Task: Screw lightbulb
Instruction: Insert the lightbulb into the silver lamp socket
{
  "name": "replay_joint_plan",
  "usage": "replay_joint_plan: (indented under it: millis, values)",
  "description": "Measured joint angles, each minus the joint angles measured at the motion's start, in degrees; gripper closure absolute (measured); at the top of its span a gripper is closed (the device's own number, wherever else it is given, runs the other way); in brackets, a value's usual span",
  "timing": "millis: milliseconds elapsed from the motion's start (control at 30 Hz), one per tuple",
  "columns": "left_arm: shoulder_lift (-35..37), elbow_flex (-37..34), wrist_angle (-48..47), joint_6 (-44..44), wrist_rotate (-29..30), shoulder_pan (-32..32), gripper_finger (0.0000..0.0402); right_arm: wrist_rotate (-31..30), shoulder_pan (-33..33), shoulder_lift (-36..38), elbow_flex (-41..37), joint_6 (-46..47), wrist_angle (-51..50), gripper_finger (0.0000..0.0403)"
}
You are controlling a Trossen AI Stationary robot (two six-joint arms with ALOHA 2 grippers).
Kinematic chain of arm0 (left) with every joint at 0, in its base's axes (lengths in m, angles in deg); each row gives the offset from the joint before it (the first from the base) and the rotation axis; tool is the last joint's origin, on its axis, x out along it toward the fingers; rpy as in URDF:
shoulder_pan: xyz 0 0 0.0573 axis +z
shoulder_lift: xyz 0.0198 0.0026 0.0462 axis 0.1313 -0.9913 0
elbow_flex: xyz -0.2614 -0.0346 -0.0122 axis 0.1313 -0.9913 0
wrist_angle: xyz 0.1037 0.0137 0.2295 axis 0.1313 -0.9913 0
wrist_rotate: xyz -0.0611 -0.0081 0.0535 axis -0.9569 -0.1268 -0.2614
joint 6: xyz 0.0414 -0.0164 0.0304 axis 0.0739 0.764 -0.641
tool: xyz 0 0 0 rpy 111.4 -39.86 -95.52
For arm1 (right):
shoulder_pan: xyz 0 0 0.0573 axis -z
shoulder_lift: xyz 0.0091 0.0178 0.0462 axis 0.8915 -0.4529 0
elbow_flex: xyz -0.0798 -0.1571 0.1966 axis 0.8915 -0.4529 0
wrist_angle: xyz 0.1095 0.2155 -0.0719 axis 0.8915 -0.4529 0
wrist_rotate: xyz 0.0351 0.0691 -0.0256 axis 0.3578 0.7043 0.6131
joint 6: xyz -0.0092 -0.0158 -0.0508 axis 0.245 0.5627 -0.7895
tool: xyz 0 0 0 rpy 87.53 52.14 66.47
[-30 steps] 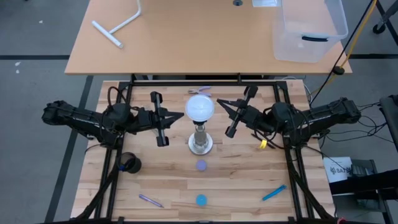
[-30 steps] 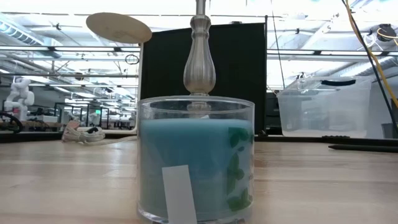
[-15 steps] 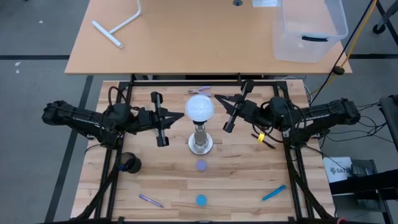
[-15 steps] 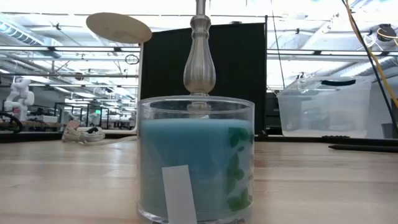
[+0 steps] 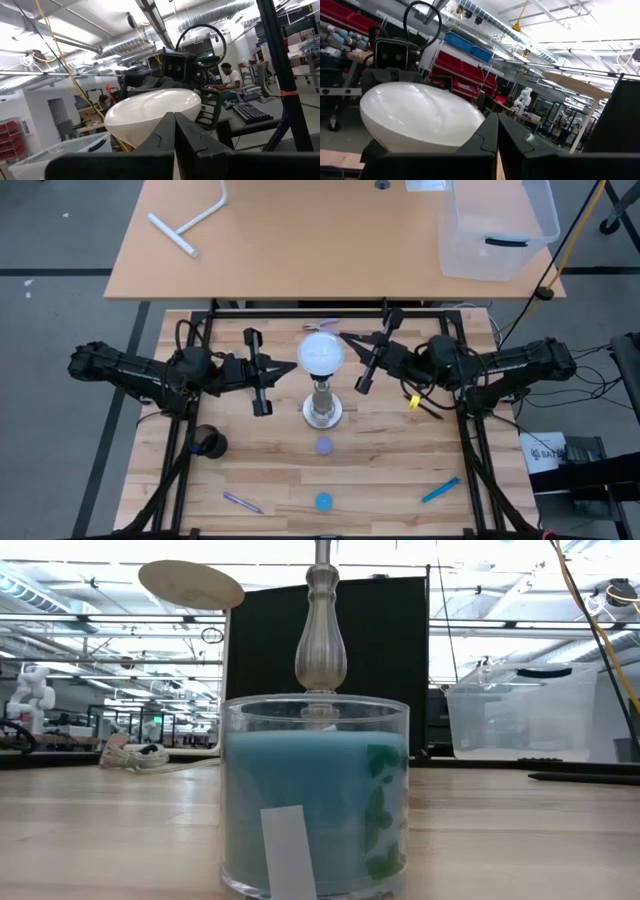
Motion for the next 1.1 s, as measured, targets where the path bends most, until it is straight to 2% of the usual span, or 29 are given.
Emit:
replay_joint_plan:
  millis: [1100]
  values:
    - [-1.27,0.02,0.89,-0.17,-1.31,0.24,0.0401,-0.09,0.5,0.07,0.0,1.67,-1.86,0.0403]
